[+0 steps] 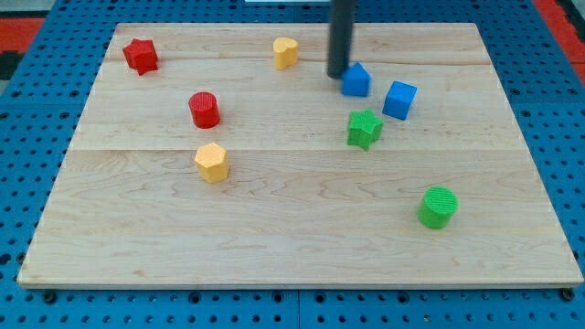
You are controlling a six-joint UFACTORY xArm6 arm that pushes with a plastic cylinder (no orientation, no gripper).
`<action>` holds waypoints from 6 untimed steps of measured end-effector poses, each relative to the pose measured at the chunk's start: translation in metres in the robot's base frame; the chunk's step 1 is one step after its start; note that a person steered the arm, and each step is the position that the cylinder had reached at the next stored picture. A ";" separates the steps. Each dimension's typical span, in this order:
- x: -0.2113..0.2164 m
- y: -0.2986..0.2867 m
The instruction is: Push the yellow hexagon to the right of red circle
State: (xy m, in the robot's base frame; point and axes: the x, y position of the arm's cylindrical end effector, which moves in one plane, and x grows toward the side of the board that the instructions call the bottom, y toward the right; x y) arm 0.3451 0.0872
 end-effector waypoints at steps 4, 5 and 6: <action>0.192 -0.092; 0.162 -0.143; 0.160 -0.170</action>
State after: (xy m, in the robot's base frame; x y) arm 0.5055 -0.0825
